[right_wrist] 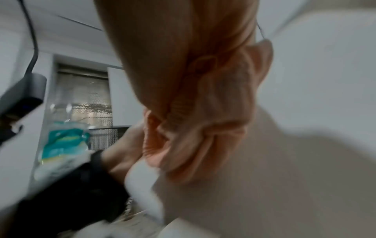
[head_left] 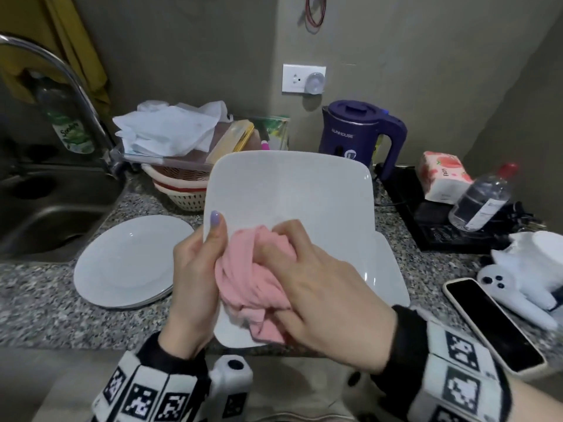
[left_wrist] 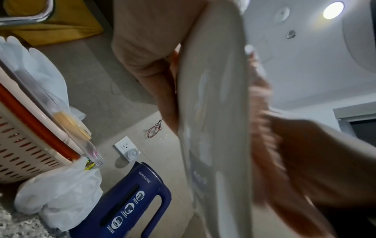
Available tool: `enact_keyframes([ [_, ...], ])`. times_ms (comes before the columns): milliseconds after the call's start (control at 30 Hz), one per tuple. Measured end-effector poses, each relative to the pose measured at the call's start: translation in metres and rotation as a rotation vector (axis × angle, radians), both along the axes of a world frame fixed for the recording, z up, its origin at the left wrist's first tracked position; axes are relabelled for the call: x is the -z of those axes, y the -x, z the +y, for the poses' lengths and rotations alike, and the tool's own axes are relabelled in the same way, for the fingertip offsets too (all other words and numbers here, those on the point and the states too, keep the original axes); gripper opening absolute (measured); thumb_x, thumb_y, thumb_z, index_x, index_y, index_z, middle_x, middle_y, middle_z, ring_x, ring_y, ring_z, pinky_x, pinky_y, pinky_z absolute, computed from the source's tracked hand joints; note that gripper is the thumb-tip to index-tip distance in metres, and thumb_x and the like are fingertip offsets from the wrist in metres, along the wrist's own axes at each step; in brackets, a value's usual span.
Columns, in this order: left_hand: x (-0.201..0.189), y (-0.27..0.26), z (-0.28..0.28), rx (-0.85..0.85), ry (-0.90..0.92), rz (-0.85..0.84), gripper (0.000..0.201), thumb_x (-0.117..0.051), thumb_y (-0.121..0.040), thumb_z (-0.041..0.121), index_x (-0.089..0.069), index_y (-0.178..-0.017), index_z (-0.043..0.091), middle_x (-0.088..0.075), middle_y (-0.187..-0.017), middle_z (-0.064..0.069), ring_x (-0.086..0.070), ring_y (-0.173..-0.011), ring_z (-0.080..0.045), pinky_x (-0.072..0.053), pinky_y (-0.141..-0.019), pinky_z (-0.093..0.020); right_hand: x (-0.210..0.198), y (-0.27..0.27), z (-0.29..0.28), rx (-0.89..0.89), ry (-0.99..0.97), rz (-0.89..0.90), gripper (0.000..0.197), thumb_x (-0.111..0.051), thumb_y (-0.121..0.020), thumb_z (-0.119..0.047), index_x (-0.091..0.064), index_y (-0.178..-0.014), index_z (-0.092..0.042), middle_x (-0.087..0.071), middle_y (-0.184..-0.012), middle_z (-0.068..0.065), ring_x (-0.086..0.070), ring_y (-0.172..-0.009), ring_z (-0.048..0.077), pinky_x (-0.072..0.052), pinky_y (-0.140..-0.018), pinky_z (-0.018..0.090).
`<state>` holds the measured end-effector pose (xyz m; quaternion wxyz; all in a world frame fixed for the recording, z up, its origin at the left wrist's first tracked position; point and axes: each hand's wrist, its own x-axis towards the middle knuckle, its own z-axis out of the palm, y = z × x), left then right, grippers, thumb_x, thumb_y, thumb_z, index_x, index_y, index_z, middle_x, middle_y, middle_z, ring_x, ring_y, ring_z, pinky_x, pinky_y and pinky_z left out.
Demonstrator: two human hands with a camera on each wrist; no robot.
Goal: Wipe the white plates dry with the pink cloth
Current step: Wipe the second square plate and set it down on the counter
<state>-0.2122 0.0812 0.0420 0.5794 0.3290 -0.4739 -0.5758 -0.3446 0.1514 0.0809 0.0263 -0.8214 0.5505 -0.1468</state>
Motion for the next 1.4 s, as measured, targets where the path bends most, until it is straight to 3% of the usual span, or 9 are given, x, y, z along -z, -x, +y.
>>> enact_keyframes([
  [167, -0.001, -0.005, -0.003, -0.1, 0.073, 0.012, 0.028, -0.054, -0.093, 0.033, -0.068, -0.078, 0.013, -0.063, -0.079, -0.004, -0.055, -0.076, -0.011, -0.047, -0.066, -0.019, -0.031, 0.009, -0.043, 0.247, 0.174, -0.007, 0.053, -0.053, -0.085, -0.027, -0.031, -0.132, -0.02, -0.034, -0.12, 0.006, -0.05, -0.067, 0.033, -0.025, -0.048, 0.034],
  [267, -0.001, -0.009, -0.003, -0.131, 0.066, 0.028, 0.029, -0.047, -0.099, 0.027, -0.071, -0.091, 0.014, -0.073, -0.083, 0.01, -0.065, -0.08, -0.006, -0.053, -0.07, -0.019, -0.041, 0.03, -0.057, 0.514, 0.242, -0.002, 0.051, -0.054, -0.086, -0.027, -0.03, -0.129, -0.014, -0.028, -0.111, 0.006, -0.044, -0.068, 0.03, -0.022, -0.047, 0.032],
  [433, 0.003, -0.009, -0.01, -0.143, 0.138, -0.079, 0.024, -0.061, -0.085, 0.022, -0.062, -0.062, 0.018, -0.058, -0.056, 0.008, -0.05, -0.058, -0.008, -0.043, -0.057, -0.023, -0.033, -0.014, -0.046, 0.13, 0.156, -0.043, 0.049, -0.053, -0.079, -0.034, -0.032, -0.122, -0.025, -0.03, -0.124, 0.006, -0.05, -0.085, 0.032, -0.038, -0.056, 0.037],
  [600, 0.001, -0.008, -0.002, -0.087, 0.039, -0.007, 0.039, -0.047, -0.1, 0.026, -0.072, -0.072, 0.016, -0.068, -0.077, 0.005, -0.06, -0.073, -0.009, -0.05, -0.066, -0.023, -0.048, 0.02, -0.067, 0.48, 0.265, 0.005, 0.049, -0.051, -0.085, -0.026, -0.029, -0.128, -0.015, -0.03, -0.122, 0.013, -0.053, -0.077, 0.037, -0.028, -0.053, 0.036],
  [733, 0.001, -0.007, -0.012, -0.179, 0.023, -0.048, 0.037, -0.052, -0.099, 0.026, -0.062, -0.068, 0.009, -0.059, -0.059, 0.002, -0.052, -0.061, -0.011, -0.043, -0.055, -0.02, -0.004, -0.017, -0.037, 0.162, 0.157, 0.016, 0.059, -0.06, -0.077, -0.029, -0.027, -0.126, -0.025, -0.032, -0.128, 0.008, -0.046, -0.077, 0.03, -0.008, -0.044, 0.026],
  [867, 0.002, -0.015, -0.01, -0.124, -0.025, -0.031, 0.039, -0.05, -0.098, 0.031, -0.061, -0.066, 0.012, -0.061, -0.063, -0.005, -0.058, -0.061, -0.013, -0.048, -0.056, -0.021, 0.024, -0.029, -0.005, 0.0, 0.0, 0.016, 0.069, -0.071, -0.066, -0.019, -0.032, -0.123, -0.029, -0.029, -0.127, 0.003, -0.048, -0.083, 0.028, -0.009, -0.046, 0.02],
  [1000, 0.006, -0.011, -0.005, -0.105, 0.018, -0.033, 0.029, -0.054, -0.097, 0.031, -0.065, -0.074, 0.016, -0.058, -0.076, -0.003, -0.051, -0.074, -0.013, -0.042, -0.067, -0.027, -0.009, 0.006, -0.052, 0.337, 0.248, -0.051, 0.072, -0.065, -0.073, -0.017, -0.016, -0.124, -0.03, -0.031, -0.126, 0.009, -0.048, -0.086, 0.034, -0.024, -0.048, 0.03],
  [1200, -0.003, -0.009, -0.005, -0.157, 0.076, -0.06, 0.029, -0.045, -0.093, -0.002, -0.054, -0.066, 0.006, -0.057, -0.052, 0.012, -0.049, -0.053, 0.003, -0.04, -0.052, -0.011, 0.008, -0.024, -0.035, 0.067, 0.288, 0.029, 0.088, -0.078, -0.063, -0.027, -0.025, -0.132, -0.036, -0.021, -0.139, 0.008, -0.04, -0.102, 0.037, -0.042, -0.071, 0.045],
  [1400, -0.004, -0.011, 0.001, -0.101, -0.018, 0.021, 0.026, -0.046, -0.1, 0.027, -0.069, -0.099, 0.015, -0.076, -0.096, 0.009, -0.07, -0.092, -0.005, -0.055, -0.078, -0.022, -0.011, 0.041, -0.058, 0.419, 0.209, -0.053, 0.057, -0.057, -0.079, -0.008, -0.034, -0.131, -0.01, -0.029, -0.119, 0.011, -0.038, -0.083, 0.029, -0.027, -0.069, 0.036],
])
